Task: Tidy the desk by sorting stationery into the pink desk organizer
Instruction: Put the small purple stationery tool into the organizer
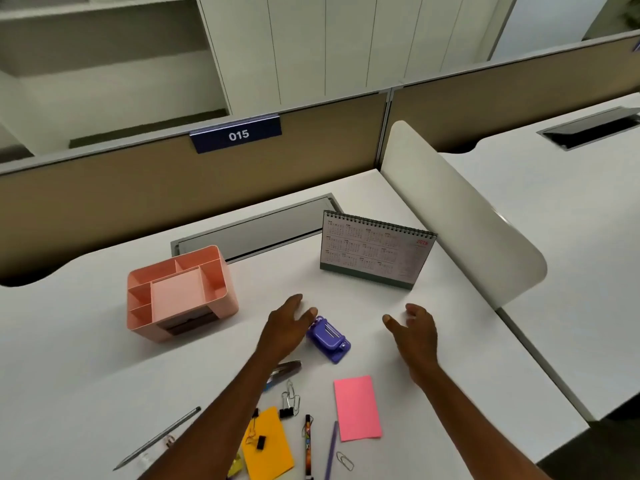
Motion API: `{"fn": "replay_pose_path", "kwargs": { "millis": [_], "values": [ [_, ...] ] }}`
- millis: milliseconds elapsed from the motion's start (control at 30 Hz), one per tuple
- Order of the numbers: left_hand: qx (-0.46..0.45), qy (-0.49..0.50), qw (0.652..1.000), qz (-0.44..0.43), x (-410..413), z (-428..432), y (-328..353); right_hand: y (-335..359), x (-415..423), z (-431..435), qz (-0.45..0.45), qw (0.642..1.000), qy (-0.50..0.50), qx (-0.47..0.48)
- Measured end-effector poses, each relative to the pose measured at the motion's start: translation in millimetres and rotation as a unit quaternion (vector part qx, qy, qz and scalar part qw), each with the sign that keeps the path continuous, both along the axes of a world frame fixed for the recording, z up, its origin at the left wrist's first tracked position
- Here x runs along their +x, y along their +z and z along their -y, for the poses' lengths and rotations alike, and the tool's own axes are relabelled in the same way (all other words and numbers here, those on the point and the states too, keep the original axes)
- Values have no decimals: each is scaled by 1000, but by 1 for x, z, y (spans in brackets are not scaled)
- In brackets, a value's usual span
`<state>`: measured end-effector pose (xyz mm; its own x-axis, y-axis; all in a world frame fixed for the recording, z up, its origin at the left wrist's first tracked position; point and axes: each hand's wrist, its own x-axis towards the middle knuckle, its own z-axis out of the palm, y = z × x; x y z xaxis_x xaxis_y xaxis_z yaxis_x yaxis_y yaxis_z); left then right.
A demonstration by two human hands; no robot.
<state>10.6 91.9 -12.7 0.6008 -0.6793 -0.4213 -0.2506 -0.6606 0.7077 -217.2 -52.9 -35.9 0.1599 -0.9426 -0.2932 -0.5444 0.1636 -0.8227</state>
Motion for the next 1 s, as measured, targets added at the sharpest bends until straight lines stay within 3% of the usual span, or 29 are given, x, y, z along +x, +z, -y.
{"fn": "replay_pose_path", "kwargs": {
  "millis": [100,233,433,800,1000],
  "values": [
    [-35,26,998,47,-18,-19,-9,1,12,-33,-5,999,46,4],
    [-38,-10,993,114,-38,-31,-15,2,32,-69,-6,992,124,8],
    [-55,-14,990,131,-48,-36,-13,-7,48,-97,-58,972,221,-61],
    [-42,37,993,103,-57,-32,-7,-10,52,-110,-79,966,213,-123],
    [-82,100,989,78,-65,-29,0,-11,50,-113,-75,964,215,-136]
  ]
}}
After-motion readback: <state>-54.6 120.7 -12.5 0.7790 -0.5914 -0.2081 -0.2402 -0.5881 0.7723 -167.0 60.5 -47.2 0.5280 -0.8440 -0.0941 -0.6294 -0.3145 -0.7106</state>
